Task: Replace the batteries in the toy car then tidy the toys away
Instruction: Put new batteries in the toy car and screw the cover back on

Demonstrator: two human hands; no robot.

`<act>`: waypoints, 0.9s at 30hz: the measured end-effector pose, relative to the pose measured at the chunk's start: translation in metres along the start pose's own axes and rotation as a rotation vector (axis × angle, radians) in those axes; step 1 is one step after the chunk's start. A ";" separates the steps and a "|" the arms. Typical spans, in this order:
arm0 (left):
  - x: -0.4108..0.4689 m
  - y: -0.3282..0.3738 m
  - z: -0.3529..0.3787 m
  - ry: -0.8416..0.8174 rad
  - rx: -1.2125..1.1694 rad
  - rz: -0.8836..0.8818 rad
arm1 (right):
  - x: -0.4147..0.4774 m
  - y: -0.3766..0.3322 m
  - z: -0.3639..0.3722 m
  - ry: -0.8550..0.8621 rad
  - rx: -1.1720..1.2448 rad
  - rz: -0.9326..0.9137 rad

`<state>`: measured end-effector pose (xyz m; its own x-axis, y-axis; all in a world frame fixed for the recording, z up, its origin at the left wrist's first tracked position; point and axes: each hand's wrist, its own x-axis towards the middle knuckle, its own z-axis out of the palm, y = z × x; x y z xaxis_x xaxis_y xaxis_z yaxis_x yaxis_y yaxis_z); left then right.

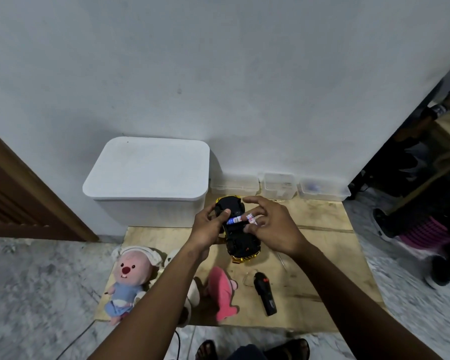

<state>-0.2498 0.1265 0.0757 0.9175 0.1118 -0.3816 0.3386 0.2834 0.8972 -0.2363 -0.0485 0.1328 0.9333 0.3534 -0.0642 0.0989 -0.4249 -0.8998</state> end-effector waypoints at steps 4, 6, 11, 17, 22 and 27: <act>-0.003 -0.001 0.000 -0.024 0.001 -0.004 | 0.003 -0.006 -0.002 -0.045 0.092 -0.052; -0.004 -0.002 0.000 -0.031 -0.001 -0.007 | 0.004 -0.008 -0.001 -0.043 0.086 -0.072; -0.008 -0.001 0.000 -0.034 0.003 0.003 | 0.004 -0.010 0.000 -0.022 0.050 -0.059; -0.013 0.000 0.000 -0.052 0.016 -0.006 | 0.001 -0.004 -0.001 -0.063 -0.143 -0.143; -0.015 0.002 0.003 -0.073 0.011 -0.022 | -0.001 -0.001 0.003 -0.069 -0.397 -0.196; -0.016 0.005 0.003 -0.092 0.019 -0.024 | 0.001 -0.004 0.003 -0.118 -0.673 -0.309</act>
<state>-0.2623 0.1233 0.0866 0.9241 0.0173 -0.3817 0.3636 0.2672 0.8924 -0.2366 -0.0435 0.1348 0.7890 0.6105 0.0689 0.5760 -0.6960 -0.4288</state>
